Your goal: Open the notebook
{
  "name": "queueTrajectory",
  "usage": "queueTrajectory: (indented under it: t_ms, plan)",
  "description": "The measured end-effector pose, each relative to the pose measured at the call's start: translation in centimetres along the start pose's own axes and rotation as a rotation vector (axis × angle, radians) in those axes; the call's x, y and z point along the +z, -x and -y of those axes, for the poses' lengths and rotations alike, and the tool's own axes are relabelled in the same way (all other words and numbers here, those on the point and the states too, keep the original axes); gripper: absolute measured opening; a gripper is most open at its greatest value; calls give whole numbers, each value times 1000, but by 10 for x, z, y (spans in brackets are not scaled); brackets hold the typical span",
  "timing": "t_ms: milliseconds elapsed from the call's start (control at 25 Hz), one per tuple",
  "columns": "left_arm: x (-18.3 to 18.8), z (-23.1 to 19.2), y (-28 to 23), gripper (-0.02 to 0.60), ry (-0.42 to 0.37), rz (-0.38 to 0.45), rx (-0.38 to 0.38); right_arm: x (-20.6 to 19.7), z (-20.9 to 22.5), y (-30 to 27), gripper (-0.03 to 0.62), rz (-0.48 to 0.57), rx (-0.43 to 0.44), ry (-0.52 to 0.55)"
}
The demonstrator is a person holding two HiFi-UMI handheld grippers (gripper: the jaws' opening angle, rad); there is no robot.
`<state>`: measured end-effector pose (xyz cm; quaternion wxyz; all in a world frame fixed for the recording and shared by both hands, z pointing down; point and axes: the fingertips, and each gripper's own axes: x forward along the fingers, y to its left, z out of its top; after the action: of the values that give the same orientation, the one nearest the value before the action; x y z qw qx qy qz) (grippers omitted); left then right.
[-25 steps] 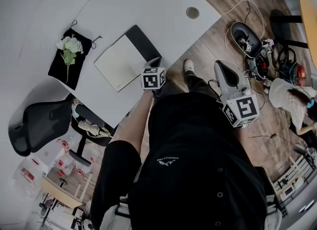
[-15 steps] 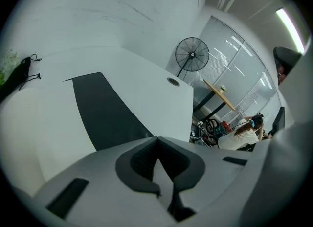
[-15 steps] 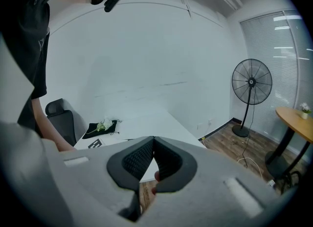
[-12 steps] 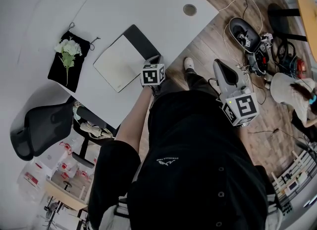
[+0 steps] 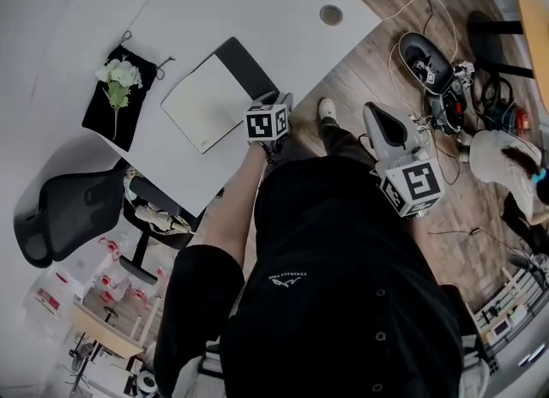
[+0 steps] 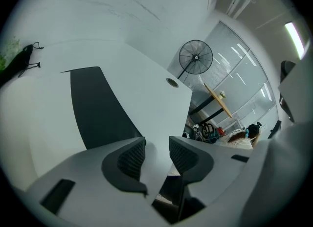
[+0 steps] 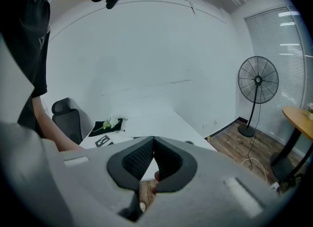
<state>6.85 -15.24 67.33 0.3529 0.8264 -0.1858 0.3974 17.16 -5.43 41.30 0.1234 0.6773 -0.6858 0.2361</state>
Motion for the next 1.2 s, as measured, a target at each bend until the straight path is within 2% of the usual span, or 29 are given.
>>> queueTrajectory:
  t_ms: [120, 280, 320, 440, 600, 760, 1200]
  plan:
    - [6, 6, 6, 160, 10, 24, 3, 1, 2, 2, 5, 2, 14, -1]
    - [17, 10, 25, 158, 32, 111, 37, 8, 1, 3, 5, 6, 68, 17]
    - [20, 10, 31, 142, 40, 138, 43, 8, 2, 3, 5, 5, 76, 16]
    - [27, 13, 51, 27, 56, 229, 71, 8, 1, 0, 5, 6, 112, 26]
    - [41, 24, 84, 6, 76, 373, 105, 8, -5, -5, 5, 0, 185, 43]
    - [52, 43, 115, 6, 47, 477, 146, 8, -11, -9, 5, -7, 250, 58]
    - [46, 67, 167, 6, 36, 599, 217, 9, -36, -25, 5, -36, 427, 125]
